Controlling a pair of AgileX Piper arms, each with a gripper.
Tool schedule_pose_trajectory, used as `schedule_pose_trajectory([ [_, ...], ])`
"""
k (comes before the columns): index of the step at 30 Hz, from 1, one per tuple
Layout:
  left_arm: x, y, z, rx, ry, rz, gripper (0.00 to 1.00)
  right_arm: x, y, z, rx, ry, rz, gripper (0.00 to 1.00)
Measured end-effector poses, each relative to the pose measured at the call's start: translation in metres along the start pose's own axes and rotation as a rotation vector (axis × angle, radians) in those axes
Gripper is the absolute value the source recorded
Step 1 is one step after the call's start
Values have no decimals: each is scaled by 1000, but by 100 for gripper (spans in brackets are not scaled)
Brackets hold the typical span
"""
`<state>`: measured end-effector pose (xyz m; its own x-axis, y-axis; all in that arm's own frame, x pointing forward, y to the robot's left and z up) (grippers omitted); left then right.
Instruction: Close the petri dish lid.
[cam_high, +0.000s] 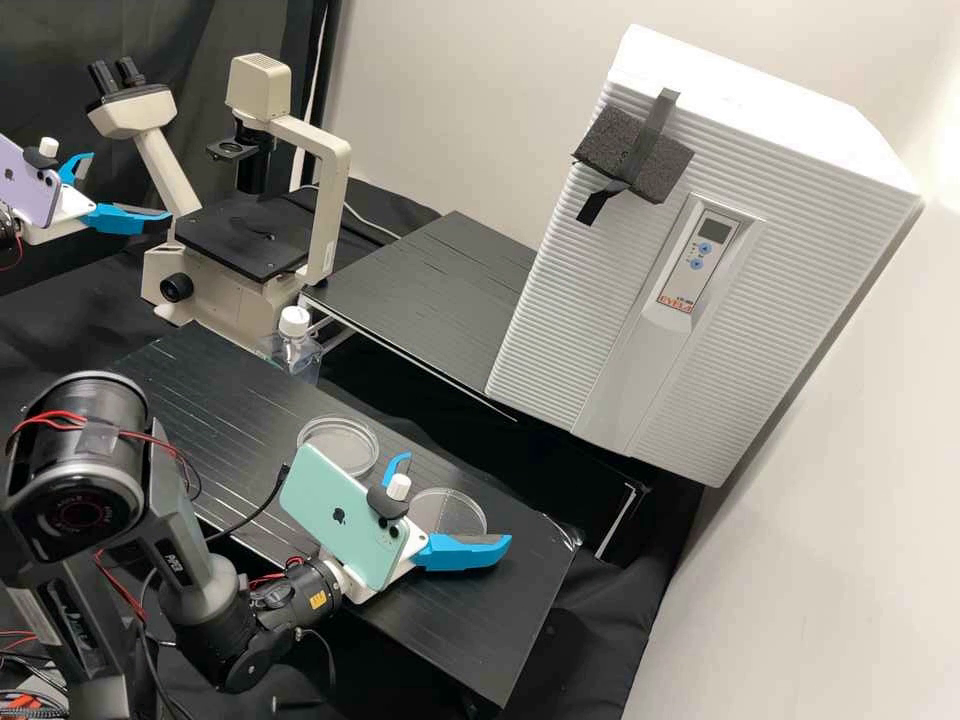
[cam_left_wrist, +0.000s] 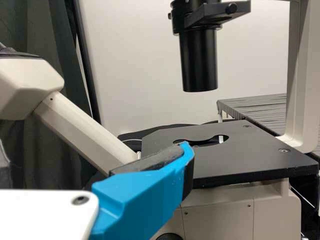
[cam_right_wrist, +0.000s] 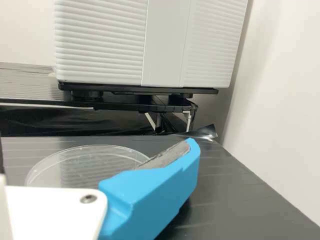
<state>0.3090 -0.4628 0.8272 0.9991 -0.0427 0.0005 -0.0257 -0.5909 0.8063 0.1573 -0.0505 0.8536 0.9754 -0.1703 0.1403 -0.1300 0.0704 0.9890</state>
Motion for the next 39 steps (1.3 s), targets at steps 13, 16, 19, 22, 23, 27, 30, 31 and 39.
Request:
schedule_pose_trajectory([
  [13,0,0,0,0,0,0,100,2,-1,-3,17,3,15,0],
  [16,0,0,0,0,0,0,100,3,-2,-4,21,5,13,0],
  [19,0,0,0,0,0,0,100,3,-3,-4,27,3,13,0],
  [22,0,0,0,0,0,0,100,4,-4,-3,31,-2,8,0],
  [23,0,0,0,0,0,0,100,4,-4,-4,29,-1,11,0],
  [27,0,0,0,0,0,0,100,5,-5,-5,28,5,14,0],
  [30,0,0,0,0,0,0,100,6,-5,-5,26,4,18,0],
  [31,0,0,0,0,0,0,100,6,-5,-5,27,5,17,0],
  [39,0,0,0,0,0,0,100,6,-6,-6,31,3,23,0],
])
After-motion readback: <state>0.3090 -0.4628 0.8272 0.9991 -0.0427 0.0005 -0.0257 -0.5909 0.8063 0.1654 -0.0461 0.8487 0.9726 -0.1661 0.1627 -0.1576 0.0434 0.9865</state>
